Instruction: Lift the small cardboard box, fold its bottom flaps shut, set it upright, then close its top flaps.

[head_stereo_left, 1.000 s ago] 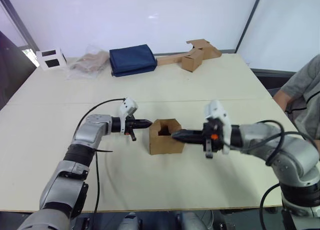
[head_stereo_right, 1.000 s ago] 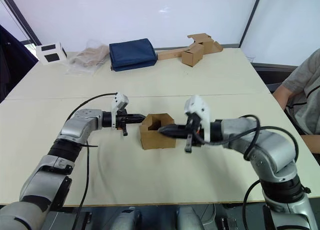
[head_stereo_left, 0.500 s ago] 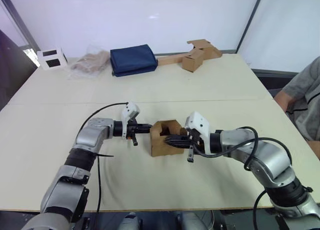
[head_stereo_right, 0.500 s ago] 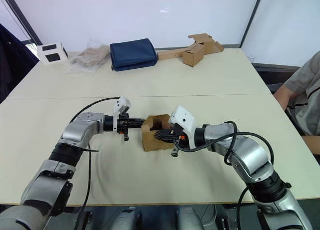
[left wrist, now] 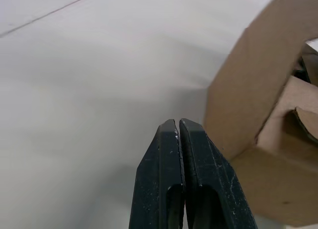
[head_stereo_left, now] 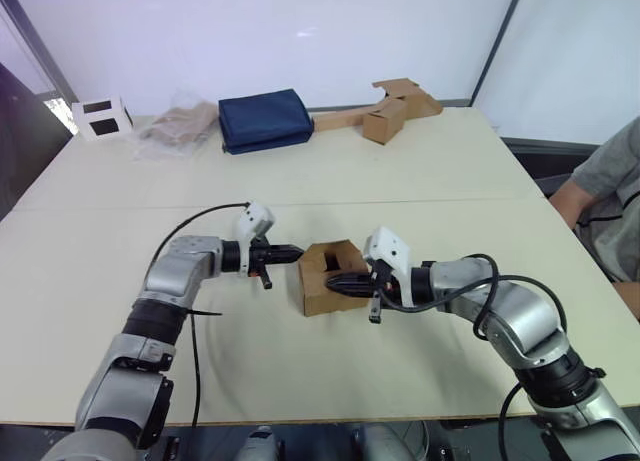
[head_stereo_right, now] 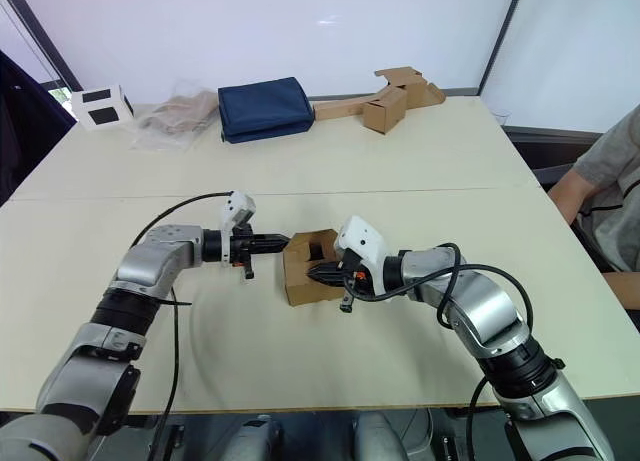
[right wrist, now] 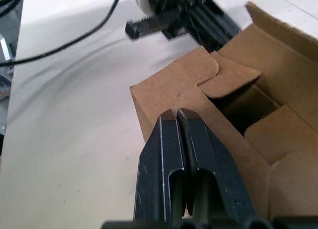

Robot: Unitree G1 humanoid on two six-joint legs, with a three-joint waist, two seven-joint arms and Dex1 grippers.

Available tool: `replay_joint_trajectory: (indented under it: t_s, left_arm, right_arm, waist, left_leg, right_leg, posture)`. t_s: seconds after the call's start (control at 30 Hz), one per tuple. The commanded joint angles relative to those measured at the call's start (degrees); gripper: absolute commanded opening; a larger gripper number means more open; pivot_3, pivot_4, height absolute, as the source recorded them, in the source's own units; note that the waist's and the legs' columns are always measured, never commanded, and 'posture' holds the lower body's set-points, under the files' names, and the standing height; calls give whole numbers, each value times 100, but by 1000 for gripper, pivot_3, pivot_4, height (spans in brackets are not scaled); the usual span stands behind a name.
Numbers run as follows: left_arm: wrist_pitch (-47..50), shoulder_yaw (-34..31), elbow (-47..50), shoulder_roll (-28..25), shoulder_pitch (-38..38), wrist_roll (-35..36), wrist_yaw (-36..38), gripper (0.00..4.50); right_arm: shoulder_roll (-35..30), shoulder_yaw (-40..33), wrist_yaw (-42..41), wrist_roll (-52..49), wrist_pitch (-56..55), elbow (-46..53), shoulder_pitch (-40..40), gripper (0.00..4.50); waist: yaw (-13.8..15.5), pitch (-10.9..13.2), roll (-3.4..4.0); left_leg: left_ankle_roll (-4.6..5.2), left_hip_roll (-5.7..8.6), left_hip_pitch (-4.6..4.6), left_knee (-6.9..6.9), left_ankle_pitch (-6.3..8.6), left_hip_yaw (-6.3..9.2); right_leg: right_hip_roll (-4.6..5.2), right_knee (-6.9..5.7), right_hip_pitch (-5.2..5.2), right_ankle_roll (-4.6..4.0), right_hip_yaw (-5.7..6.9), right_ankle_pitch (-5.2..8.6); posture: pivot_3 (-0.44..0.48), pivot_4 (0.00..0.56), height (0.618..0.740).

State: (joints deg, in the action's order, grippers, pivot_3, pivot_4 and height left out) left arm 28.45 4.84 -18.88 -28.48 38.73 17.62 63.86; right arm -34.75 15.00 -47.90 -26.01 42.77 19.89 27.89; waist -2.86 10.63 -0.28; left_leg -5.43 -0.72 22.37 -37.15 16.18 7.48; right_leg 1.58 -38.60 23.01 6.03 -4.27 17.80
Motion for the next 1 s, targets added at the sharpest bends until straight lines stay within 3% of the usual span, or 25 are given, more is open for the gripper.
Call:
replay_joint_trajectory:
  t_s: [0.03,0.23,0.37,0.73,0.87,1.0]
  left_arm:
    - [994,-607,1328,-445,-438,932,232,84]
    - [1986,-731,2794,-749,-1091,1776,171,84]
    - [2114,-511,3148,-648,-1173,1882,-24,84]
    - [1307,316,2441,-466,-1092,1155,-143,84]
    - [1255,264,2273,-335,-1004,1257,-106,84]
    - [1233,285,2233,-350,-997,1264,-36,84]
  right_arm:
    - [66,-76,-88,13,-107,-50,90,0]
    - [114,-93,-140,39,-171,-163,134,0]
    - [153,-81,-172,53,-189,-193,142,0]
    - [165,-201,-216,-18,-107,-24,135,0]
    - [334,-1283,-134,-1128,458,62,482,0]
    - [511,-1689,153,-1167,357,-583,1012,0]
  waist:
    - [-33,0,0]
    - [20,0,0]
    - [32,0,0]
    - [36,0,0]
    - [51,0,0]
    - [34,0,0]
  left_leg:
    - [0,-1,0,2,0,1]
    - [0,0,-1,-2,0,2]
    - [0,0,-2,-3,0,3]
    - [0,-1,-3,-1,0,2]
    - [0,1,-4,-4,0,2]
    - [0,0,-9,-1,0,2]
  right_leg:
    - [0,0,0,0,0,0]
    - [5,1,-8,0,1,0]
    - [3,1,-9,0,3,0]
    - [2,2,-8,0,3,0]
    - [5,5,-16,0,4,0]
    - [2,5,-18,0,4,0]
  posture:
    - [0,150,740]
    - [0,150,740]
    - [0,150,740]
    - [0,150,740]
    - [0,150,740]
    - [0,150,740]
